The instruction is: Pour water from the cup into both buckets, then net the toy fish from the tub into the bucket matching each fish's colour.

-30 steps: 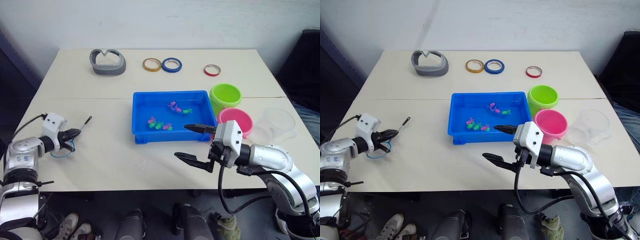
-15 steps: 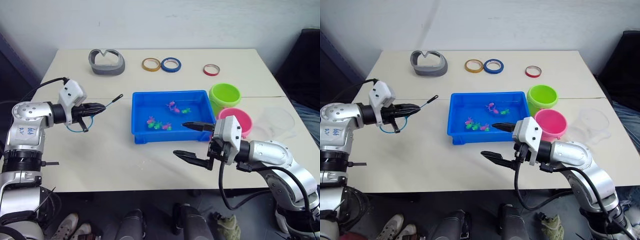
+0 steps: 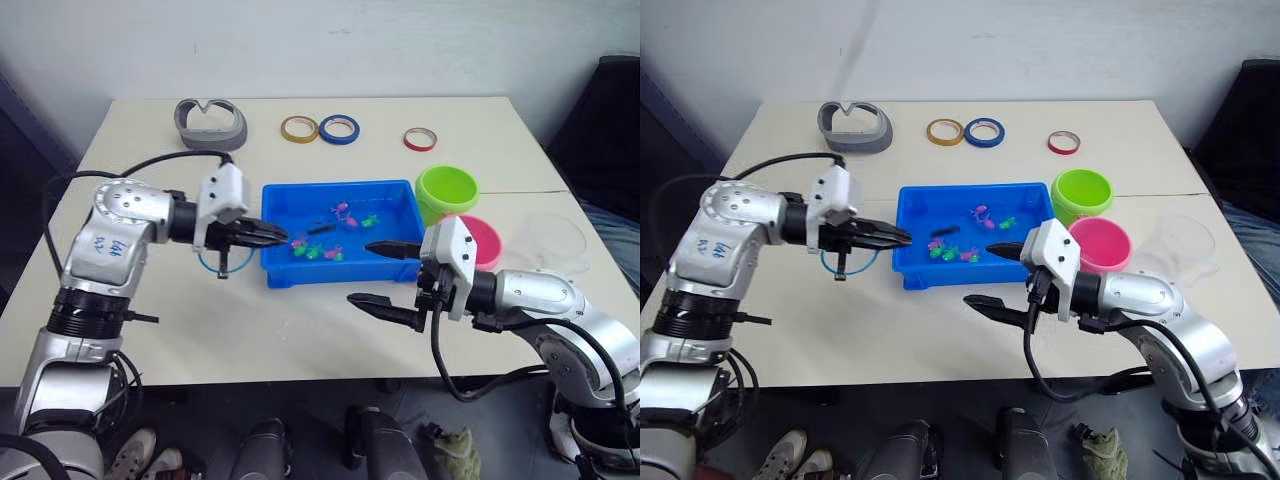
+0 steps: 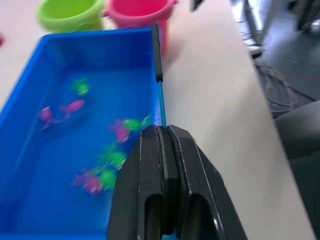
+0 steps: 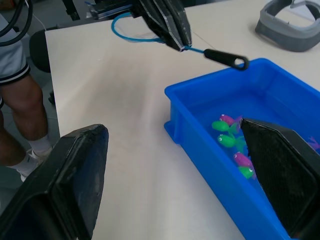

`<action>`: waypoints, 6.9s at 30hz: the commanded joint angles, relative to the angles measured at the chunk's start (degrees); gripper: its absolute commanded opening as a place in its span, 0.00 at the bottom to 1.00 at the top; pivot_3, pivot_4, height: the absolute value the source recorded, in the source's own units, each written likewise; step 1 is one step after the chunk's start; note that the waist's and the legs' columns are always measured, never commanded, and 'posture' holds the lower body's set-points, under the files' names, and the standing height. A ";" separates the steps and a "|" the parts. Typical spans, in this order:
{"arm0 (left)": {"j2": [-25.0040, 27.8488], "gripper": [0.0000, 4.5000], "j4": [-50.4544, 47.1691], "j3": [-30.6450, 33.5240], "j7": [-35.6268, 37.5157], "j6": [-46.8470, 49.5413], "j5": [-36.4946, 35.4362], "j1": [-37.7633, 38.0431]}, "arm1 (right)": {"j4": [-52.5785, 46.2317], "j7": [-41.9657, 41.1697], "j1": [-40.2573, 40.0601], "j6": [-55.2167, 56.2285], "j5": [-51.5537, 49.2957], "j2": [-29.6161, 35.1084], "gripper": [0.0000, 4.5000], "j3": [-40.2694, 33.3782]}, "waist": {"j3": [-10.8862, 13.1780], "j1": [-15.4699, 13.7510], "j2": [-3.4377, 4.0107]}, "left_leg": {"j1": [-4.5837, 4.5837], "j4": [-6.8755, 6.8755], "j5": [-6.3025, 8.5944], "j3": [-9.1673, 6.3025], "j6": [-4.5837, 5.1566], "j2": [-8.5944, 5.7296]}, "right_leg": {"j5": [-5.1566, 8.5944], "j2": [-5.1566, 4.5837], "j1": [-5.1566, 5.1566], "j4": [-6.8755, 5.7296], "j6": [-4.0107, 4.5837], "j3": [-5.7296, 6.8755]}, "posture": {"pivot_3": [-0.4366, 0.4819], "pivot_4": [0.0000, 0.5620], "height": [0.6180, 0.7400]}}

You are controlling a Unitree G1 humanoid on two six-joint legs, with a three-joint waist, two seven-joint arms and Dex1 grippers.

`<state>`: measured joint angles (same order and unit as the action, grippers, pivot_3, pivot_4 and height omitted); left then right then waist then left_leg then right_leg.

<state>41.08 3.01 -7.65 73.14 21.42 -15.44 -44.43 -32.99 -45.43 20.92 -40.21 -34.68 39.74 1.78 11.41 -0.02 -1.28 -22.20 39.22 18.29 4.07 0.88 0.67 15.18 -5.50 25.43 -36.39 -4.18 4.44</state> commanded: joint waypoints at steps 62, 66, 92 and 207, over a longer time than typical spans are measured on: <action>-7.30 0.52 1.28 -7.42 10.47 -0.28 0.17 -6.14 | -4.35 2.30 3.63 -12.24 -8.31 4.68 0.00 -1.56 | 0.00 -0.09 0.00 | -0.07 0.07 -0.02 -0.06 0.09 -0.01 | 0.00 0.02 0.00 0.30 0.00 -0.03 | 0.48 0.27 0.78; -7.69 0.90 2.39 -3.96 8.09 -0.83 -0.98 -7.37 | -4.26 2.04 3.29 -11.48 -7.83 5.01 0.00 -1.57 | 0.00 -0.17 0.00 | -0.08 0.08 -0.02 -0.07 0.10 -0.01 | 0.00 0.01 0.00 0.30 0.00 -0.04 | 0.48 0.27 0.78; 10.75 0.99 12.96 8.10 -4.16 9.51 1.19 -5.43 | -1.80 3.74 3.07 -7.54 -2.03 8.74 0.00 -5.37 | 0.00 -0.18 0.00 | -0.13 0.15 -0.03 -0.06 0.10 -0.01 | -0.01 -0.02 0.00 0.27 -0.02 -0.02 | 0.48 0.27 0.78; 10.79 0.99 -1.81 8.53 -6.32 20.40 -6.68 2.40 | 6.06 -1.83 12.43 -10.75 29.88 1.98 0.00 0.65 | 0.01 0.11 0.01 | -0.15 0.37 -0.08 -0.02 0.01 0.00 | -0.01 0.01 0.04 -0.15 -0.01 -0.07 | 0.48 0.27 0.78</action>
<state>50.45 2.41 -0.75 65.80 42.53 -21.09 -40.92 -24.40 -46.97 32.37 -49.85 -2.56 41.00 5.34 11.42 0.10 -1.26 -22.35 39.59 18.21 4.06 0.89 0.67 15.18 -5.49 25.46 -36.54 -4.19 4.37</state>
